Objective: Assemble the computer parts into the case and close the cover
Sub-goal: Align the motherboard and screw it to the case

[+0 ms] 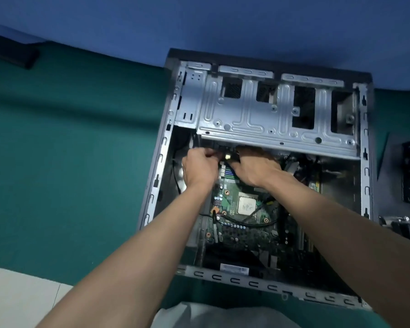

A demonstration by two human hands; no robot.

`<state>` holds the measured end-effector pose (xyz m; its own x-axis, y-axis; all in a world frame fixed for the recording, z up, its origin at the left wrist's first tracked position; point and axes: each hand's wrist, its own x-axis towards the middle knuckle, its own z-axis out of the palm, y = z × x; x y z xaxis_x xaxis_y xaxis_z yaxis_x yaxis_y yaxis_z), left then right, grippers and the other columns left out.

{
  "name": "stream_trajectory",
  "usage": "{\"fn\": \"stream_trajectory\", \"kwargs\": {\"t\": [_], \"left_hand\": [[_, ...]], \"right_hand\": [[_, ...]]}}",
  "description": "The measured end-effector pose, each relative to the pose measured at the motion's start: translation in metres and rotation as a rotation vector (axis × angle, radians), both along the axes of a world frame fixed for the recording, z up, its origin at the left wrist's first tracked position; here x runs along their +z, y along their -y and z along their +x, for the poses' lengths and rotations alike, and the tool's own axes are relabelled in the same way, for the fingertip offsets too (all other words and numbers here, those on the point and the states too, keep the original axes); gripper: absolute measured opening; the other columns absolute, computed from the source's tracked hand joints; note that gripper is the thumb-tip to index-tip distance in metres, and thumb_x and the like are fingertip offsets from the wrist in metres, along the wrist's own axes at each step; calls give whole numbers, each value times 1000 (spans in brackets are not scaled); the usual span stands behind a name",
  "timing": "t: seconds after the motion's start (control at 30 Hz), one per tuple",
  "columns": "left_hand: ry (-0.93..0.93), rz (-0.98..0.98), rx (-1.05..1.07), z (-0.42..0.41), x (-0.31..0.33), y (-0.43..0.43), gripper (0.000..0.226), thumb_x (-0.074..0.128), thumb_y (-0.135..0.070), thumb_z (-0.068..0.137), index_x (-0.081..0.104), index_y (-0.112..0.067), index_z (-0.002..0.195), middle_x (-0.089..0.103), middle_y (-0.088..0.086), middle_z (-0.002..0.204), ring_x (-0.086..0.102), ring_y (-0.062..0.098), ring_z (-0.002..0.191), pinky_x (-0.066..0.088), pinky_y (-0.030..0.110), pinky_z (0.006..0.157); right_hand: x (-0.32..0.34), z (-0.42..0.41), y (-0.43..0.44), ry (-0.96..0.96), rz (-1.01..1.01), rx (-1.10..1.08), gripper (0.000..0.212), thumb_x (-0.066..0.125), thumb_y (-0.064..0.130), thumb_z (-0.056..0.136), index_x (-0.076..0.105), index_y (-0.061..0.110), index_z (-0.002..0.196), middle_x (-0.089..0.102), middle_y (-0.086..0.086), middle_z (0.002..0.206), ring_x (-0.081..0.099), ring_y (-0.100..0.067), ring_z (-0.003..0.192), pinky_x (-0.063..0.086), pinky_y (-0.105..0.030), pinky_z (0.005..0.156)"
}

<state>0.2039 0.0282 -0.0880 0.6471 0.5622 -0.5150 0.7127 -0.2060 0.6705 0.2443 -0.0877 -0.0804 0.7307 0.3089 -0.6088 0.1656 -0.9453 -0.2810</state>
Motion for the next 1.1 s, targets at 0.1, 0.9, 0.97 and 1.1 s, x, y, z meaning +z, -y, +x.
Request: {"fn": "stream_trajectory", "kwargs": {"t": [0.1, 0.9, 0.97, 1.1], "left_hand": [[-25, 33, 89, 6, -10, 4, 29, 56, -4, 88, 76, -21, 100, 72, 6, 100, 66, 24, 83, 53, 28, 71], [-81, -9, 218, 16, -27, 16, 17, 62, -16, 87, 66, -32, 82, 66, 3, 105, 60, 26, 103, 36, 23, 76], [-92, 40, 174, 13, -26, 18, 20, 62, -16, 86, 57, -33, 79, 64, 5, 113, 58, 29, 107, 37, 26, 77], [-129, 69, 141, 12, -28, 19, 22, 60, -15, 86, 57, -20, 107, 57, 7, 122, 53, 28, 115, 41, 32, 90]], "right_hand": [[4, -6, 5, 51, 11, -21, 22, 35, 18, 99, 48, 13, 82, 46, -2, 70, 46, -17, 55, 46, -31, 57], [-12, -4, 26, 117, 72, -255, 26, 41, 13, 99, 56, 9, 119, 60, -11, 98, 51, -17, 65, 39, -24, 56], [-12, -1, 27, 116, -9, -179, 31, 36, 19, 101, 58, 2, 114, 62, -18, 106, 58, -31, 86, 38, -30, 68], [-13, 0, 26, 102, -73, -149, 38, 29, 21, 104, 60, 0, 112, 62, -21, 111, 57, -36, 102, 41, -35, 76]]}}
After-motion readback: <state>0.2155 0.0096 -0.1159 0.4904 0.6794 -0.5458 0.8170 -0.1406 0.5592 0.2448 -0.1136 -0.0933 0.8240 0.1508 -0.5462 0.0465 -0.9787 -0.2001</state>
